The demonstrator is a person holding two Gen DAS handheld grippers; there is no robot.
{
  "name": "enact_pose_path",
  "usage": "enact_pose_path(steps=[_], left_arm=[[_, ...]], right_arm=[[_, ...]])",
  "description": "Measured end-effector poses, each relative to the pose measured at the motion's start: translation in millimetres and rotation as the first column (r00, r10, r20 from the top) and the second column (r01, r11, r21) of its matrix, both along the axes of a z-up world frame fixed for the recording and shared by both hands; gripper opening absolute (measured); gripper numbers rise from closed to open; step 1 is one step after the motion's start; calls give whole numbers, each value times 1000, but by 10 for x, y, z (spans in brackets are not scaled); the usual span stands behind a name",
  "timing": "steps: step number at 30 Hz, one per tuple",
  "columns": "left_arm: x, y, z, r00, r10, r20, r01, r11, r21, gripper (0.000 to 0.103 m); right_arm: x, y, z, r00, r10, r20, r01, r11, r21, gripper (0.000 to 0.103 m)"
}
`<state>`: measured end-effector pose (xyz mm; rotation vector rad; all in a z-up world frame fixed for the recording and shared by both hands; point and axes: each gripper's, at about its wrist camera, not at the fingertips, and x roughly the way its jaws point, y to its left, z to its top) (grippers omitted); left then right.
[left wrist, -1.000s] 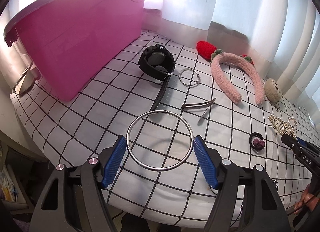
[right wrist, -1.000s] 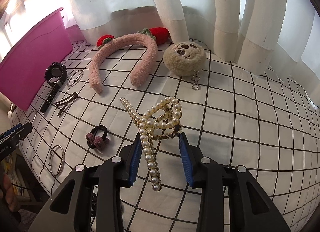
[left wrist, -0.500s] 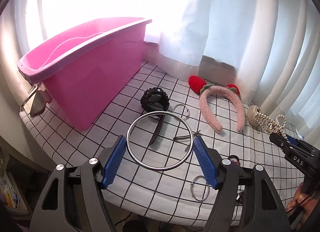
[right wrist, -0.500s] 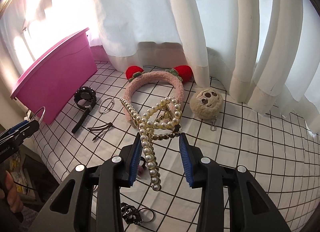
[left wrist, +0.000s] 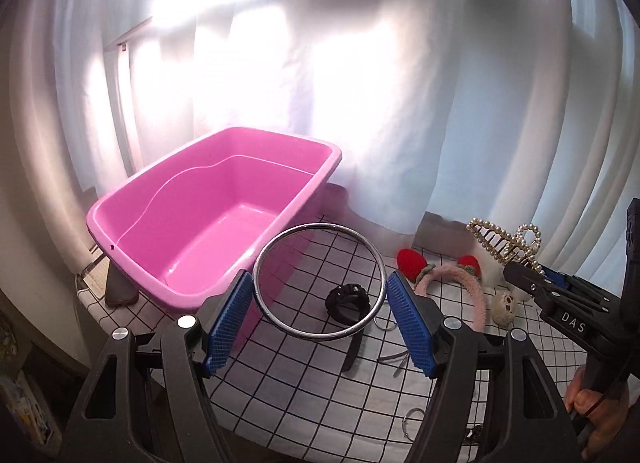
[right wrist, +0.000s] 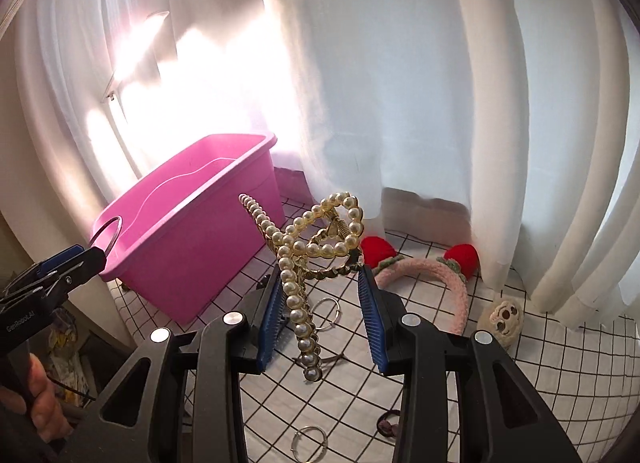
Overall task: Organize jewelry
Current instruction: 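Lift and carry the pearl clip and silver ring over the pink tub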
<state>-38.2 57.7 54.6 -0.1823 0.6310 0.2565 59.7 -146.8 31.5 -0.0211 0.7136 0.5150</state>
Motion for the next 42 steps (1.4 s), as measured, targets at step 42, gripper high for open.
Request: enact_pose_path(steps=[42], left_arm=[[1009,2220,-529,943,204,-263,-233,969,-83,68]], right_arm=[[1810,3218,-560,928,260,-266,-332,903,-274,36]])
